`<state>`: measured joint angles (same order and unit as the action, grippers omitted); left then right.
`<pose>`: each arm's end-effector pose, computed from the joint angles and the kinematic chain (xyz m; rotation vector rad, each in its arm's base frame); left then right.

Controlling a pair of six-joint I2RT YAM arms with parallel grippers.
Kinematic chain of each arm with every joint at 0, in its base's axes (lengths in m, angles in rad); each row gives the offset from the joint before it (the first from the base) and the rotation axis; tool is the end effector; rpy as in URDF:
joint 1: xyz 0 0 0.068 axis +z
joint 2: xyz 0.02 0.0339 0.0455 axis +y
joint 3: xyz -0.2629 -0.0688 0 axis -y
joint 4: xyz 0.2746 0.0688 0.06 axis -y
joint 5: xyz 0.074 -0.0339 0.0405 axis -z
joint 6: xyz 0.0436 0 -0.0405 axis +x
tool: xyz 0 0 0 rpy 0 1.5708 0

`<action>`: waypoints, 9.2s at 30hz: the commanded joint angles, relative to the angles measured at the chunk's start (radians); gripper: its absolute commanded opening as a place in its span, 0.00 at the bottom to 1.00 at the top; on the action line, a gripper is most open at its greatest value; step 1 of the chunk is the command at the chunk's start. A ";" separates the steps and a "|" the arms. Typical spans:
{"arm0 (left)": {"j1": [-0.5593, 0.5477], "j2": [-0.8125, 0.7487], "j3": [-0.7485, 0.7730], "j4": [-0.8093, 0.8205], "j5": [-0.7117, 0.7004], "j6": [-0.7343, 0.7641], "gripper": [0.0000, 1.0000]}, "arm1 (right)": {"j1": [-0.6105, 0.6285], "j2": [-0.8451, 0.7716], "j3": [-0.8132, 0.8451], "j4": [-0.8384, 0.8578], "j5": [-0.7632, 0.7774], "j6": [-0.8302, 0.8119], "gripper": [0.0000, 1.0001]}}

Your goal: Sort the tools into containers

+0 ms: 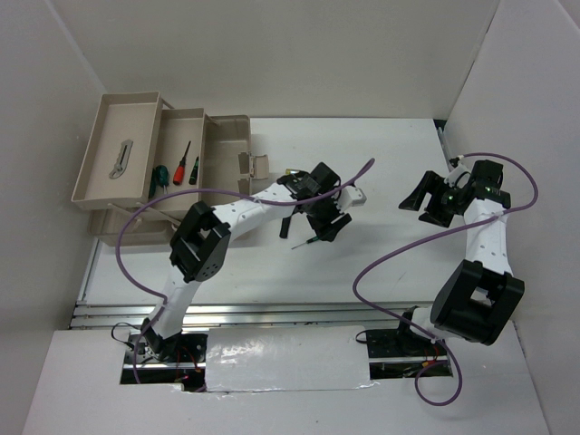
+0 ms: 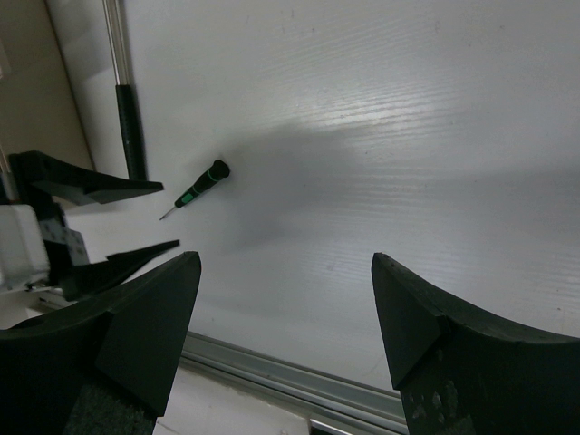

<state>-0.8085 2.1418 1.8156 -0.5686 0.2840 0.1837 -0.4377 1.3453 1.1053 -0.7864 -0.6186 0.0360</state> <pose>0.3461 -0.3801 0.2132 1.3083 2.1518 -0.6139 0.2815 -0.1038 0.2691 0.3586 2.4071 0.6241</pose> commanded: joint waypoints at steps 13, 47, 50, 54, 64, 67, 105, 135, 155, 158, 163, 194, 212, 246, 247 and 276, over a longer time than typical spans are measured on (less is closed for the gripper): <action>-0.038 0.181 0.130 0.012 -0.087 0.025 0.65 | -0.027 0.005 -0.001 0.018 -0.046 0.008 0.84; 0.463 -0.428 0.122 -0.001 -0.527 -0.225 0.00 | 0.048 0.012 0.036 0.022 -0.004 -0.002 0.83; 0.554 -0.407 0.105 -0.013 -0.603 -0.231 0.00 | 0.099 0.017 0.045 0.036 0.014 0.008 0.83; 0.658 -0.367 0.065 -0.022 -0.560 -0.236 0.00 | 0.146 0.038 0.065 0.042 0.022 0.024 0.83; 0.716 -0.287 0.033 0.021 -0.629 -0.250 0.16 | 0.226 0.054 0.074 0.055 0.051 0.033 0.83; 0.727 -0.252 0.071 0.001 -0.599 -0.247 0.53 | 0.246 0.066 0.080 0.052 0.053 0.033 0.83; 0.240 -0.387 -0.093 0.055 -0.394 -0.366 0.79 | 0.699 0.493 0.412 0.153 0.662 0.501 0.55; 0.207 0.311 0.326 0.139 -0.516 -0.471 0.60 | 0.284 0.061 0.087 0.055 0.471 0.266 0.69; 0.235 0.403 0.383 0.227 -0.460 -0.463 0.28 | 0.235 0.081 0.097 0.041 0.404 0.242 0.65; 0.229 0.356 0.354 0.213 -0.425 -0.474 0.00 | 0.234 0.084 0.103 0.038 0.389 0.240 0.65; 0.198 0.109 0.214 0.246 -0.385 -0.523 0.00 | 0.235 0.066 0.090 0.045 0.365 0.242 0.64; 0.453 -0.122 0.113 0.378 -0.885 -0.217 0.00 | 0.269 0.057 0.070 0.076 0.376 0.242 0.64; 0.483 0.041 0.235 0.279 -0.844 -0.308 0.52 | 0.304 0.138 0.136 0.052 0.231 0.205 0.79; 1.376 -0.648 -0.085 -0.149 -0.004 -0.216 0.74 | 0.821 0.870 0.916 0.357 -0.058 0.559 0.80; 1.410 -0.652 -0.093 -0.139 0.018 -0.213 0.74 | 0.827 0.885 0.924 0.360 -0.059 0.564 0.80; 1.419 -0.189 0.286 -0.277 0.165 0.022 0.57 | 0.860 1.132 0.962 0.624 -0.204 0.791 0.62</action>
<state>0.6426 1.9553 2.0743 -0.8406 0.4385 0.1581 0.4168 2.4599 2.0384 -0.2222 -0.7998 0.8143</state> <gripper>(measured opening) 0.588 0.621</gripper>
